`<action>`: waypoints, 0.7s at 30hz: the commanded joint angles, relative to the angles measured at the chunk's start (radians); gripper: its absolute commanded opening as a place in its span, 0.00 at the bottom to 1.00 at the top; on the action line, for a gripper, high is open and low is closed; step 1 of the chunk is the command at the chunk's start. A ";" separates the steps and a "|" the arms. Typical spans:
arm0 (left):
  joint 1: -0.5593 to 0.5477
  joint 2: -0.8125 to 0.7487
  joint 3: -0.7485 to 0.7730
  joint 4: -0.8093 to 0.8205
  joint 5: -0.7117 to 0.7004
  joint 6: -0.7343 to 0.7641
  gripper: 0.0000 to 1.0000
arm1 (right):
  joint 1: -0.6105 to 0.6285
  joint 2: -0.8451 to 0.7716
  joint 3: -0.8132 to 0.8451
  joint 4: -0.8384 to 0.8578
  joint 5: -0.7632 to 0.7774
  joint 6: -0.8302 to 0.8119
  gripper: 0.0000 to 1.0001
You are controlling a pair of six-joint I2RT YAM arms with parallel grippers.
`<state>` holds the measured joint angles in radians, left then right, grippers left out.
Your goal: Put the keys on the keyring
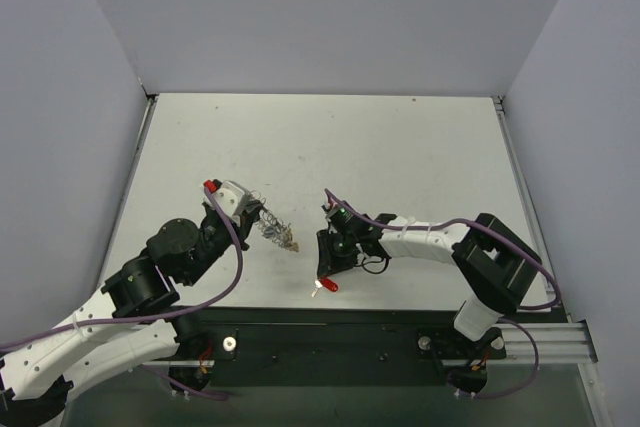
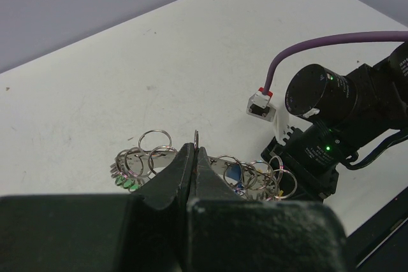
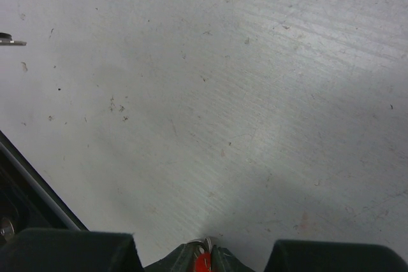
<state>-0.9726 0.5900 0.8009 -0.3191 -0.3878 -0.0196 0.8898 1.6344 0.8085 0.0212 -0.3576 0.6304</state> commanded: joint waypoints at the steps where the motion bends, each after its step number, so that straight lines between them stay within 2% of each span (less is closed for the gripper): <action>1: 0.000 -0.015 0.037 0.051 0.003 -0.010 0.00 | -0.006 0.028 -0.002 0.031 -0.032 0.018 0.20; 11: 0.000 -0.021 0.032 0.048 0.000 -0.010 0.00 | -0.005 0.051 0.001 0.026 -0.038 0.018 0.16; 14: 0.000 -0.019 0.034 0.048 0.001 -0.008 0.00 | -0.009 0.058 0.011 0.016 -0.047 0.023 0.09; 15: -0.001 -0.021 0.035 0.045 0.000 -0.008 0.00 | -0.012 0.058 0.012 0.014 -0.047 0.023 0.00; 21: 0.000 -0.021 0.044 0.038 0.000 -0.002 0.00 | -0.037 0.007 0.020 -0.015 -0.014 -0.004 0.00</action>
<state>-0.9726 0.5835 0.8009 -0.3191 -0.3882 -0.0216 0.8772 1.6791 0.8097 0.0601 -0.4084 0.6537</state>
